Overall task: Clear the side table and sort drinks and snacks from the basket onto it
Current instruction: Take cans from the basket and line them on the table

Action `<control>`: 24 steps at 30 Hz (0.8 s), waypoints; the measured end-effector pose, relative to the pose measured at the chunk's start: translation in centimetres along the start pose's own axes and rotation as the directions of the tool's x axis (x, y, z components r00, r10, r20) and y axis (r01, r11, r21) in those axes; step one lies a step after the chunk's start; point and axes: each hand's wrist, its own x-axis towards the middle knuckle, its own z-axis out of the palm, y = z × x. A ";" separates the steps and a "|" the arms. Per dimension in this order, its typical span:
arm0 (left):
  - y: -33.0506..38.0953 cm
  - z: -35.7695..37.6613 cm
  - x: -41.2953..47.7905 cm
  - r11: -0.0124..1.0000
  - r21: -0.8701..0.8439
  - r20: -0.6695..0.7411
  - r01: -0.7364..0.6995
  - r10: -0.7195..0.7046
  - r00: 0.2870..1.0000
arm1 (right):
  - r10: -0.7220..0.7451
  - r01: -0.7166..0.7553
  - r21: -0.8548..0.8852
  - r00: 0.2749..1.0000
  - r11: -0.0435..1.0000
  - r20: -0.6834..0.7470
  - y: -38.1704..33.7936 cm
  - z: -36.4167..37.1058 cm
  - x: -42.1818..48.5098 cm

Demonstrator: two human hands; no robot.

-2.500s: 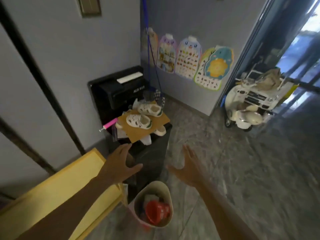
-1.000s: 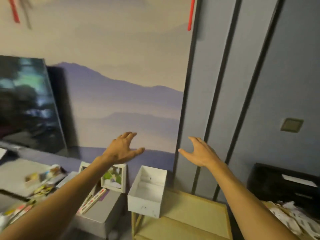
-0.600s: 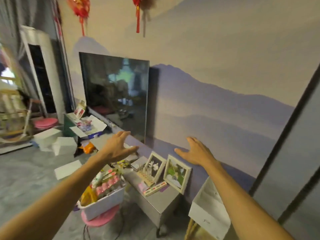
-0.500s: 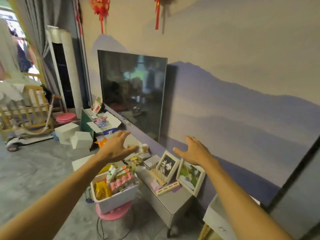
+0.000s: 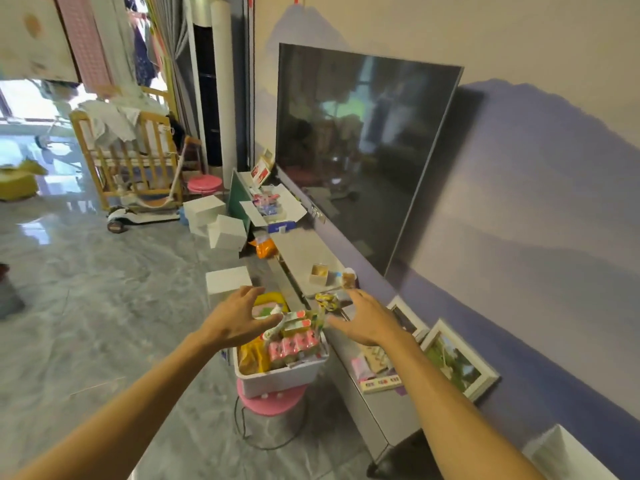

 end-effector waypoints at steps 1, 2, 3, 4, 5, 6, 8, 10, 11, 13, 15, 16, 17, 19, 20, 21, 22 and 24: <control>-0.5 0.9 1.3 1.000 -0.008 0.017 0.018 -0.018 1.000 | -0.012 0.012 -0.004 1.000 1.000 0.019 0.4 0.5 1.6; -0.9 1.8 2.6 0.999 -0.012 0.034 0.031 -0.030 0.999 | -0.026 0.026 -0.003 0.999 1.000 0.038 1.0 1.1 3.5; -1.3 2.8 4.0 0.999 -0.014 0.052 0.042 -0.041 0.998 | -0.037 0.037 -0.002 0.998 0.999 0.059 1.6 1.7 5.5; -1.6 3.8 5.6 0.998 -0.016 0.068 0.053 -0.052 0.996 | -0.048 0.048 0.005 0.995 0.999 0.083 2.3 2.3 7.5; -1.9 4.7 7.2 0.997 -0.014 0.081 0.069 -0.068 0.994 | -0.053 0.053 0.009 0.993 0.999 0.108 3.0 2.8 9.5; -2.2 5.6 8.9 0.996 -0.012 0.093 0.089 -0.088 0.992 | -0.063 0.063 0.009 0.989 0.998 0.133 4.0 3.5 11.7; -2.6 7.5 12.1 0.992 0.007 0.118 0.125 -0.125 0.985 | -0.093 0.096 -0.009 0.979 0.995 0.181 5.7 4.5 15.6; -2.9 9.3 15.0 0.987 0.036 0.159 0.155 -0.159 0.974 | -0.106 0.112 -0.015 0.967 0.994 0.232 7.3 5.9 19.3; -3.1 10.4 16.3 0.984 0.051 0.174 0.169 -0.175 0.969 | -0.113 0.122 -0.017 0.958 0.992 0.262 8.1 6.7 20.9; -3.9 12.8 18.7 0.981 0.063 0.193 0.182 -0.191 0.963 | -0.135 0.150 -0.024 0.942 0.988 0.306 9.5 8.7 23.9; -5.3 15.4 20.9 0.981 0.079 0.209 0.176 -0.189 0.959 | -0.160 0.189 -0.052 0.925 0.981 0.344 10.7 11.1 26.7; -6.2 16.7 21.8 0.981 0.087 0.222 0.173 -0.189 0.957 | -0.171 0.210 -0.069 0.916 0.975 0.364 11.4 12.5 28.0; -7.0 17.9 22.7 0.980 0.096 0.240 0.177 -0.195 0.951 | -0.173 0.221 -0.083 0.906 0.972 0.387 12.1 14.0 29.1; -8.8 20.4 24.4 0.974 0.124 0.269 0.190 -0.217 0.938 | -0.167 0.229 -0.094 0.885 0.969 0.436 13.6 17.5 31.4; -10.0 21.8 25.1 0.970 0.148 0.281 0.191 -0.226 0.933 | -0.165 0.233 -0.097 0.875 0.968 0.455 14.4 19.4 32.5; -11.1 23.2 25.7 0.967 0.168 0.295 0.193 -0.237 0.926 | -0.160 0.233 -0.102 0.870 0.967 0.466 15.1 21.2 33.4; -12.3 24.7 26.3 0.964 0.181 0.314 0.197 -0.246 0.917 | -0.159 0.236 -0.109 0.869 0.966 0.469 15.8 23.1 34.4; -14.5 27.9 27.5 0.962 0.193 0.370 0.192 -0.252 0.894 | -0.167 0.253 -0.125 0.866 0.959 0.472 17.0 26.7 36.1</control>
